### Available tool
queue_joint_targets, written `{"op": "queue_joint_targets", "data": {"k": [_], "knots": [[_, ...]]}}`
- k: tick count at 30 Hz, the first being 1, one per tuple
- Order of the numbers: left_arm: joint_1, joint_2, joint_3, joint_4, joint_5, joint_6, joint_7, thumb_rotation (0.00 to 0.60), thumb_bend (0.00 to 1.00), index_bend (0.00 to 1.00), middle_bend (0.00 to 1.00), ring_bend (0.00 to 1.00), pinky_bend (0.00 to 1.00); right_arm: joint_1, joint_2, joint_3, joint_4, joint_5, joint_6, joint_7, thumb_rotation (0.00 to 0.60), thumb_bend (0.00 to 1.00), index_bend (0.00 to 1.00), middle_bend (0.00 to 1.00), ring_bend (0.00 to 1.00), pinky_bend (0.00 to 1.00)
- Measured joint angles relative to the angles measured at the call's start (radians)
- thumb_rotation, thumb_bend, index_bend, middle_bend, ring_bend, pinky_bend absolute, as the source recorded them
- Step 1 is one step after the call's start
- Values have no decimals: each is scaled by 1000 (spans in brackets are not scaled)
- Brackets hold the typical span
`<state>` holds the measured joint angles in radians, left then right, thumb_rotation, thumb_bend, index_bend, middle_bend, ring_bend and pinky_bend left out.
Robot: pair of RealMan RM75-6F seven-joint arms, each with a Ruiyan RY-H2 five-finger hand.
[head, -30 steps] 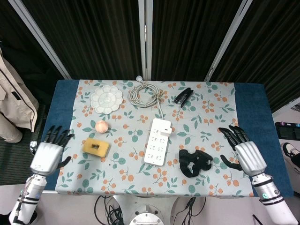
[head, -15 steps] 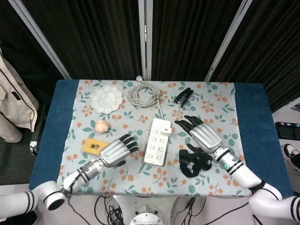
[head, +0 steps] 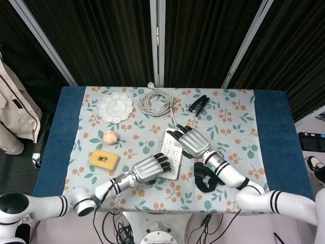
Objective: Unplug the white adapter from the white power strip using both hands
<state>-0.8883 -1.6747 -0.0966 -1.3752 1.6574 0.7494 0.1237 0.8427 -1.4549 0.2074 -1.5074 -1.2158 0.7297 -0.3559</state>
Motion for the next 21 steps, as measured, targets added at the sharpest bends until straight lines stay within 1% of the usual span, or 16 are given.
{"op": "queue_joint_targets", "data": {"k": [3, 6, 15, 18, 21], "knots": [[-9, -19, 8, 26, 4, 17, -29, 600, 251, 237, 226, 143, 164, 11, -26, -9, 37, 4, 1, 0, 600, 273, 23, 236, 105, 240], [-15, -34, 16, 59, 4, 33, -46, 600, 250, 236, 229, 143, 177, 21, -51, -16, 74, 9, 2, 3, 600, 273, 39, 251, 124, 255], [-19, -66, 48, 118, -8, 72, -73, 600, 249, 235, 230, 143, 172, 42, -115, -37, 161, 6, 5, 28, 600, 272, 66, 266, 136, 263], [-20, -71, 52, 126, -13, 79, -81, 600, 250, 235, 230, 143, 171, 46, -133, -43, 188, 0, 12, 33, 600, 273, 92, 284, 154, 269], [-21, -76, 58, 131, -17, 87, -87, 600, 248, 235, 230, 143, 170, 48, -153, -45, 217, -3, 19, 45, 600, 284, 140, 313, 181, 286]]}}
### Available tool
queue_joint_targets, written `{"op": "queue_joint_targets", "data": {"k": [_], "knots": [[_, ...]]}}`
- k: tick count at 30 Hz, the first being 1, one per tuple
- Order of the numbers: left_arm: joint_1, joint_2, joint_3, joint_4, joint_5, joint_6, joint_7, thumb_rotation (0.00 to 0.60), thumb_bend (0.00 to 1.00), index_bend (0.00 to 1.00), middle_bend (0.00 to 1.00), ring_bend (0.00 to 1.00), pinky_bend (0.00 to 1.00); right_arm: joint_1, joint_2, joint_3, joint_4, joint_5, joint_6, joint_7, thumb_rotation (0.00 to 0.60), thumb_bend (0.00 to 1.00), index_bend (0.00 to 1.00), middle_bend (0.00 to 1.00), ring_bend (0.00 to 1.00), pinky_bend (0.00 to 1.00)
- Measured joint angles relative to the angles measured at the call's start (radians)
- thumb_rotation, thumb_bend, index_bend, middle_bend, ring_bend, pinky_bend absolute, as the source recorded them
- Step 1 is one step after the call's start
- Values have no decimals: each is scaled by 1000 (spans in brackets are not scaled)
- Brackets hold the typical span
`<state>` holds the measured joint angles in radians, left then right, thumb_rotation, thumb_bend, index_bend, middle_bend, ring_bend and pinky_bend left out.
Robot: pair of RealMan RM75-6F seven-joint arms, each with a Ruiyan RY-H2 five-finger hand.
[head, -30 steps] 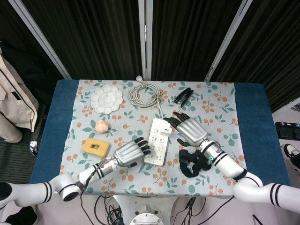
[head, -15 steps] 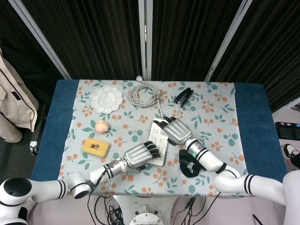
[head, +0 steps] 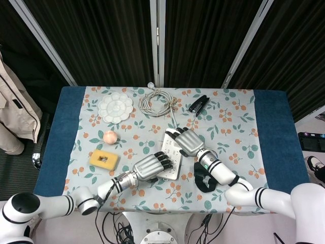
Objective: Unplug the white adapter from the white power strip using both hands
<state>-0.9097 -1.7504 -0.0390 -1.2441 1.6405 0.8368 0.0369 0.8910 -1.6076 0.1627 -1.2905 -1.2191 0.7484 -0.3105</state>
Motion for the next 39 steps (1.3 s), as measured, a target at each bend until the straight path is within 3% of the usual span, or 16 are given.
{"op": "queue_joint_targets", "data": {"k": [8, 19, 29, 39], "knots": [[-4, -10, 9, 18, -15, 2, -15, 600, 247, 235, 229, 143, 165, 1, -41, -6, 67, -34, 28, 51, 600, 327, 350, 436, 313, 375], [-11, -18, 20, 40, -26, 7, -40, 600, 246, 230, 227, 143, 164, -1, -70, -16, 121, -53, 32, 89, 600, 329, 426, 475, 368, 395], [-14, -18, 29, 46, -39, 1, -63, 600, 246, 228, 227, 143, 165, -6, -81, -21, 142, -76, 51, 113, 600, 427, 726, 654, 536, 482], [-19, -18, 31, 49, -52, -5, -72, 600, 246, 228, 227, 143, 165, -27, -77, -31, 152, -117, 93, 169, 600, 453, 888, 741, 590, 496]]}}
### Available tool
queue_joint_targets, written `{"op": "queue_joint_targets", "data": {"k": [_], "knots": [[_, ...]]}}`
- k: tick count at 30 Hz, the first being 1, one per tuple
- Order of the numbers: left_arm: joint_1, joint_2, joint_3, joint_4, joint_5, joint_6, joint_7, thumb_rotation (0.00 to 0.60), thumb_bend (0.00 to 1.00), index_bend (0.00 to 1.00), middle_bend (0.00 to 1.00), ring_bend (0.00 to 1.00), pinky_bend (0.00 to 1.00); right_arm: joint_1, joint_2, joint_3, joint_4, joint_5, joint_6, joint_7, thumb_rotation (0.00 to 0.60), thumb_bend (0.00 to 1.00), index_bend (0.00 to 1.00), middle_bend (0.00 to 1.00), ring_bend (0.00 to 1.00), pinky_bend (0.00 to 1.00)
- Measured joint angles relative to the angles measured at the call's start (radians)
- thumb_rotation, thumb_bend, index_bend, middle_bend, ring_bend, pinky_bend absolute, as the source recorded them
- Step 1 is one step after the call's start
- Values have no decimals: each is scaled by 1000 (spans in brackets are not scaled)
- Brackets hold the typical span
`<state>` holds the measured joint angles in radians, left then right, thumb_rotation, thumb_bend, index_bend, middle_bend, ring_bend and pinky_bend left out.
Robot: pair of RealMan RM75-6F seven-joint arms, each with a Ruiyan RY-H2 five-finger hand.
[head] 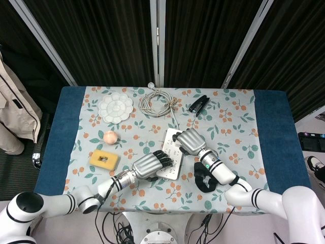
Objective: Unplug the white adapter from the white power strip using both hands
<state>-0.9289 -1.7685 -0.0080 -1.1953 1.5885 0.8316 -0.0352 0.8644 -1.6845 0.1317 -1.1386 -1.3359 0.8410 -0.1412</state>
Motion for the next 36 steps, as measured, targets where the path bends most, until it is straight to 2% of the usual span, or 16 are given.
{"op": "queue_joint_targets", "data": {"k": [8, 15, 19, 23, 25, 30, 33, 34, 36], "knots": [[-3, 0, 0, 0, -9, -5, 5, 600, 246, 227, 227, 143, 165, -22, -3, -11, 20, -39, 41, 66, 600, 504, 950, 767, 594, 501], [-4, 4, 0, -7, -10, -1, 9, 600, 246, 227, 227, 143, 166, -35, 2, -15, 24, -65, 71, 114, 600, 506, 952, 768, 594, 506], [-2, 16, -1, -27, 0, 23, 18, 600, 246, 227, 227, 143, 166, -45, 35, -1, -16, -69, 99, 129, 600, 484, 939, 761, 585, 507], [3, 39, -4, -60, 10, 54, 36, 600, 245, 227, 227, 143, 166, -61, 113, 15, -99, -44, 102, 123, 600, 474, 885, 729, 580, 504], [9, 55, -8, -82, 13, 73, 49, 600, 244, 227, 228, 143, 166, -69, 159, 19, -145, -17, 89, 116, 600, 472, 824, 705, 567, 481], [37, 101, -26, -137, -1, 126, 97, 600, 242, 225, 227, 143, 166, -84, 296, 15, -258, 114, -26, 88, 600, 471, 576, 615, 466, 436], [65, 129, -41, -164, -29, 160, 126, 600, 241, 223, 227, 143, 165, -87, 332, 4, -295, 199, -117, 84, 600, 419, 306, 495, 359, 369], [74, 139, -46, -172, -39, 170, 133, 600, 240, 222, 227, 143, 165, -86, 338, 0, -301, 221, -143, 84, 600, 368, 174, 421, 297, 326], [98, 163, -55, -191, -61, 195, 147, 600, 240, 221, 227, 143, 165, -83, 348, -10, -309, 260, -195, 85, 600, 286, 41, 301, 203, 257]]}}
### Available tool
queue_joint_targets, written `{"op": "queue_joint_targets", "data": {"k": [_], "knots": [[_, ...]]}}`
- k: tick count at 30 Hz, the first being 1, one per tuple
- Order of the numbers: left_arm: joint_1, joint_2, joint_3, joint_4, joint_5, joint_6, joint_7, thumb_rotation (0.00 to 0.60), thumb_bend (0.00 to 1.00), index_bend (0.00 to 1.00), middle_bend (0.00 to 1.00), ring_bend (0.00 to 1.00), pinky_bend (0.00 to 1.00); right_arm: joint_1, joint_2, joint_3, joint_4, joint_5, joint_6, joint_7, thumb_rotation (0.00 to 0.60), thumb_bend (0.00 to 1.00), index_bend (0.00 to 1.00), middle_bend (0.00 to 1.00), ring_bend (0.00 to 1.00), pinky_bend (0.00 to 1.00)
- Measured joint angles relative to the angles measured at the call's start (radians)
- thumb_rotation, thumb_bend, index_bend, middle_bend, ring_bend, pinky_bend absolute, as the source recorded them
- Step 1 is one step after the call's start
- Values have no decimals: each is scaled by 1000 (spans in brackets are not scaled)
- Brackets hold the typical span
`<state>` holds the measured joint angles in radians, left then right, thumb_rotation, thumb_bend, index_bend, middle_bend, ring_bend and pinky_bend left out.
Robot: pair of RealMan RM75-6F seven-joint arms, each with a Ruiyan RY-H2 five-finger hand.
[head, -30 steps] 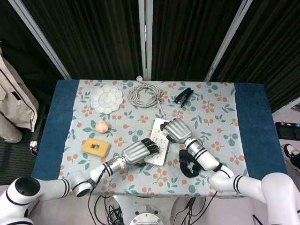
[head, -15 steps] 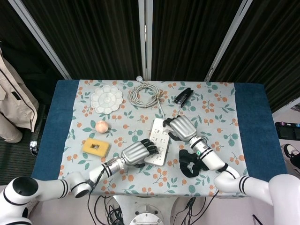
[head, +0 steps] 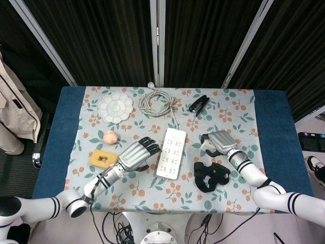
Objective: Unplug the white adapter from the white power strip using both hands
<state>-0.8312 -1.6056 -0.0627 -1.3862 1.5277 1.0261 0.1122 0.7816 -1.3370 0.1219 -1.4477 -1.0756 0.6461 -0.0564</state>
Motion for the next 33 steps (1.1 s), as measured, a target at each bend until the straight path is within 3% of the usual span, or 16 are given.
{"op": "queue_joint_targets", "data": {"k": [1, 4, 7, 16, 24, 29, 33], "knots": [[11, 11, -3, -8, -9, 12, 8, 600, 239, 221, 227, 143, 165, 2, 3, -4, -2, 13, -15, 1, 600, 238, 5, 218, 141, 211], [52, 55, -12, -39, -42, 53, 36, 600, 236, 221, 226, 143, 164, 2, 5, -6, -5, 27, -21, 7, 600, 177, 0, 91, 41, 139], [102, 107, -17, -74, -80, 101, 64, 600, 236, 221, 224, 143, 164, -7, 13, -5, -13, 15, 14, 9, 600, 181, 0, 43, 6, 118], [296, 278, -11, -171, -188, 280, 111, 600, 229, 221, 223, 143, 155, -109, 101, -15, -110, -66, 228, 6, 600, 214, 0, 81, 5, 117], [502, 389, 46, -259, -237, 471, 172, 600, 224, 220, 203, 113, 91, -334, 193, -69, -218, -201, 614, 0, 600, 214, 0, 98, 5, 117], [604, 427, 84, -313, -209, 586, 191, 600, 223, 218, 202, 109, 85, -510, 236, -134, -250, -332, 826, 43, 600, 220, 0, 109, 6, 117], [675, 439, 119, -350, -146, 662, 211, 600, 221, 218, 202, 109, 82, -589, 247, -174, -244, -428, 918, 108, 600, 222, 0, 116, 7, 117]]}}
